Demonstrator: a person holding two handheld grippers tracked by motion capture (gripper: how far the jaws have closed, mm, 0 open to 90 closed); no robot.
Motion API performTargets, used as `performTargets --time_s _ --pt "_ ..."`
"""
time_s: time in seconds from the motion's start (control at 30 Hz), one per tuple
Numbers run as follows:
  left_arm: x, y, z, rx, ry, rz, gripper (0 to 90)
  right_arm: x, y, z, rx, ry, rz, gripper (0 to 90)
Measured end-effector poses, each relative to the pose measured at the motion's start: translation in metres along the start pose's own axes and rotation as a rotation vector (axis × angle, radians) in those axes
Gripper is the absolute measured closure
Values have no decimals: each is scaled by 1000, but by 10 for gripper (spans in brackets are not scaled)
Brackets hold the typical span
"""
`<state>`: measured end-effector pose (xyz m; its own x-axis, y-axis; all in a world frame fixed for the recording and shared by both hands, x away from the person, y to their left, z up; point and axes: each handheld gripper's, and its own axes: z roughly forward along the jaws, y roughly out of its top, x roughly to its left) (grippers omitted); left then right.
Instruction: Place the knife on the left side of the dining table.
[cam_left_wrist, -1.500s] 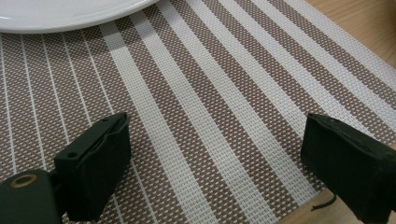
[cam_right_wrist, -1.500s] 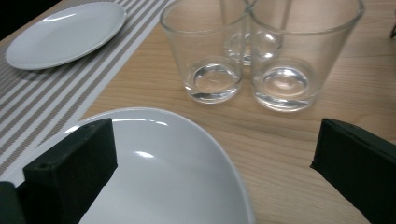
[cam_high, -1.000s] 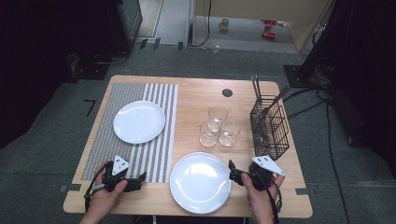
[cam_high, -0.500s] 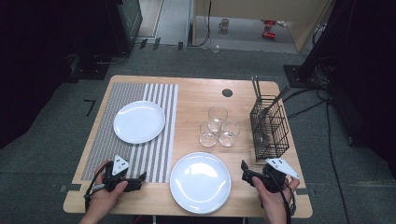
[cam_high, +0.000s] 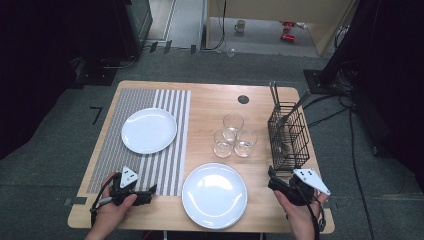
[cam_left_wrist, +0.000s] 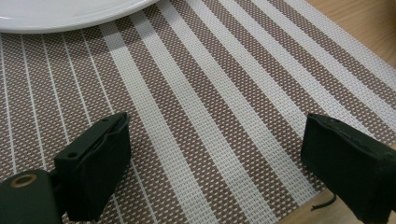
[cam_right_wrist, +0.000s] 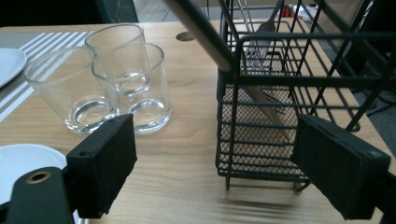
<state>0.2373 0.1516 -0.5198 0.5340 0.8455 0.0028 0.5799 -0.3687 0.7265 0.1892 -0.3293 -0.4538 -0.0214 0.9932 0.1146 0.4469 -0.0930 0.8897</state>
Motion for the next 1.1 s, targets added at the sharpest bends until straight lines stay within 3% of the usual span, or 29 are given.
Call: performTargets --time_s 0.23,0.4,0.67,0.73,0.9,1.1 --pt "0 0 0 0 0 0 88 1 13 -5 -41 -10 -43 209" --pt "0 0 0 0 0 0 88 4 23 -7 -89 -62 -64 371" --pt "0 0 0 0 0 0 88 7 28 -8 -120 -34 -121 507" --pt "0 0 0 0 0 0 88 7 31 -9 -127 1 -155 558" --pt "0 0 0 1 -1 0 88 9 35 -10 -145 27 -198 642" --pt "0 0 0 1 -1 -1 88 8 39 -7 -138 54 -190 688"
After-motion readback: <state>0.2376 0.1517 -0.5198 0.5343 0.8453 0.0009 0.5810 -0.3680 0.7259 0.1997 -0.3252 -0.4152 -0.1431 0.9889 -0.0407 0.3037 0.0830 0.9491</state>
